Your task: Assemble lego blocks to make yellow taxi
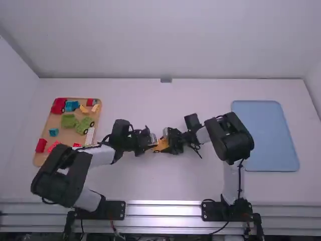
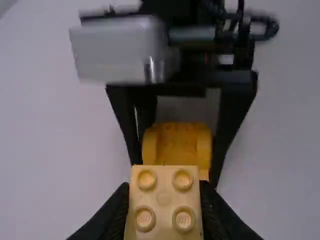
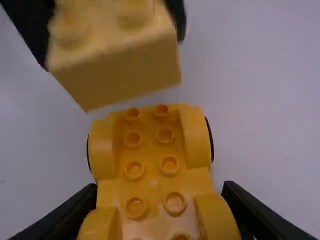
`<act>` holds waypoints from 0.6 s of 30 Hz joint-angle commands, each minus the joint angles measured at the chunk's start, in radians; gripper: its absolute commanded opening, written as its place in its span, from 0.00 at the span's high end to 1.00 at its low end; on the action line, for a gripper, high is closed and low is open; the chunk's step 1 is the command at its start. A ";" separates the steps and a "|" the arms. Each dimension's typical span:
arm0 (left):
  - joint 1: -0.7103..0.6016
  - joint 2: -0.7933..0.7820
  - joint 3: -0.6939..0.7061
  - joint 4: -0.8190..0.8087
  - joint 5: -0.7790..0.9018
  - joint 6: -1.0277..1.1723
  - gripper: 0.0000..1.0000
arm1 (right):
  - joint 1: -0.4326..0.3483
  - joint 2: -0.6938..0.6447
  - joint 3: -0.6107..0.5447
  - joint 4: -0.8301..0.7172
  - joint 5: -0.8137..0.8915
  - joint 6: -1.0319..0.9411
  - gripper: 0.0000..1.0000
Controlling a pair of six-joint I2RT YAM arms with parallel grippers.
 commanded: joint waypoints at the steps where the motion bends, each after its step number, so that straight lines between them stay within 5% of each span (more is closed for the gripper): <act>1: -0.006 0.061 0.044 -0.011 0.019 -0.029 0.94 | 0.001 0.013 0.005 -0.023 0.023 0.032 0.35; 9: -0.006 0.095 0.181 -0.232 0.089 0.114 0.98 | 0.005 0.013 -0.028 0.035 0.045 0.081 0.36; 18: 0.001 0.096 0.190 -0.270 0.136 0.182 0.98 | 0.008 0.013 -0.071 0.119 0.045 0.069 0.35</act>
